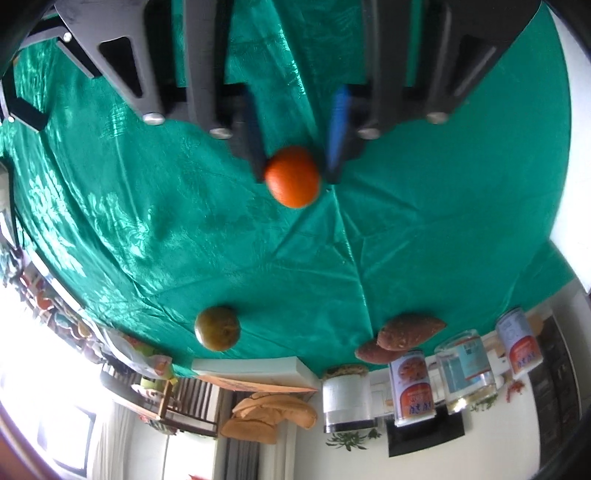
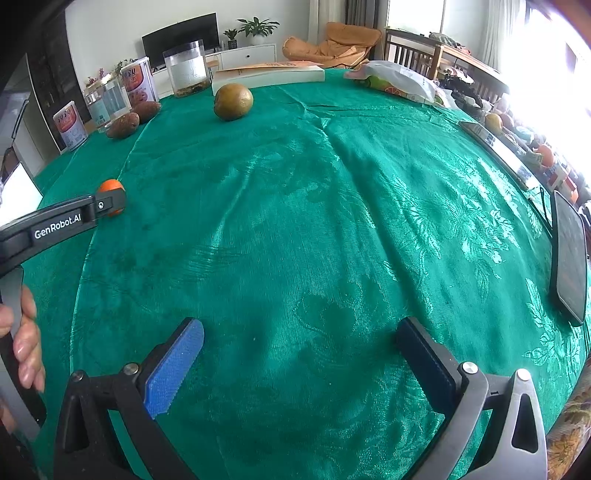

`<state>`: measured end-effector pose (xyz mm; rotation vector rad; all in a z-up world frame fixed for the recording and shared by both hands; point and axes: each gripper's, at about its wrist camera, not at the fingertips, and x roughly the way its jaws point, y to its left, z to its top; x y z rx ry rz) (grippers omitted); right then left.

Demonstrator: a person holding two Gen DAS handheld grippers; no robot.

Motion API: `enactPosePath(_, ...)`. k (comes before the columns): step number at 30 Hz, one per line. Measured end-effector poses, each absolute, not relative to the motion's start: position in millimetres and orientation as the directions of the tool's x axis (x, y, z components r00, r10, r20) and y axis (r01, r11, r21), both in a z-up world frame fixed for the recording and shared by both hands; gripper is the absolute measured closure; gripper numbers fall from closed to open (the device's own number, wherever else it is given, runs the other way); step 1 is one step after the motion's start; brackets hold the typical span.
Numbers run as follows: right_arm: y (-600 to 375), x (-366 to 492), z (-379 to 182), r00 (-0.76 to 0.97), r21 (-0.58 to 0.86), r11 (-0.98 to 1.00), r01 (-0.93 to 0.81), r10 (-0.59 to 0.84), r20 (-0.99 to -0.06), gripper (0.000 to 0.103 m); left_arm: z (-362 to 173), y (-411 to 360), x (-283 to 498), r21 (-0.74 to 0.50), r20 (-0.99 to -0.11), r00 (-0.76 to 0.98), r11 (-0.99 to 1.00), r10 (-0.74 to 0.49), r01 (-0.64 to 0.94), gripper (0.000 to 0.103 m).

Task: Organize fruits

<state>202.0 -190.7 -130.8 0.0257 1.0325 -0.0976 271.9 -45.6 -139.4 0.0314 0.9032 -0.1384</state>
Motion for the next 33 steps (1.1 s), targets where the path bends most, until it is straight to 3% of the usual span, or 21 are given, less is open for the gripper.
enactPosePath(2, -191, 202, -131, 0.508, -0.025, 0.995, 0.093, -0.069, -0.858, 0.000, -136, -38, 261, -0.041, -0.771, 0.627, 0.991, -0.113, 0.128, 0.078)
enactPosePath(9, -191, 203, -130, 0.509, -0.025, 0.995, 0.094, -0.070, -0.858, 0.000, -127, 14, 197, -0.272, -0.770, 0.554, 0.949, -0.315, 0.160, 0.078)
enactPosePath(14, -191, 203, -129, 0.510, -0.026, 0.995, 0.098, -0.072, -0.857, 0.000, -140, 40, 186, -0.286, -0.786, 0.531, 0.948, -0.316, 0.140, 0.075)
enactPosePath(16, -190, 203, -129, 0.509, -0.026, 0.995, 0.097, -0.072, -0.858, 0.000, -138, 50, 185, -0.297, -0.780, 0.546, 0.949, -0.306, 0.107, 0.058)
enactPosePath(19, -190, 203, -129, 0.509, -0.026, 0.995, 0.097, -0.072, -0.858, 0.000, -138, 65, 182, -0.296, -0.769, 0.582, 0.954, -0.265, 0.043, 0.040)
enactPosePath(23, -190, 203, -129, 0.510, -0.026, 0.995, 0.097, -0.072, -0.857, 0.000, -139, 68, 179, -0.271, -0.767, 0.598, 0.962, -0.233, 0.027, 0.038)
enactPosePath(28, -190, 203, -129, 0.509, -0.026, 0.995, 0.097, -0.072, -0.858, 0.000, -140, 47, 175, -0.124, -0.763, 0.628, 0.988, -0.156, 0.095, 0.016)
enactPosePath(33, -190, 203, -130, 0.507, -0.025, 0.995, 0.095, -0.070, -0.859, 0.000, -150, 35, 185, -0.014, -0.790, 0.610, 0.996, -0.064, 0.086, 0.013)
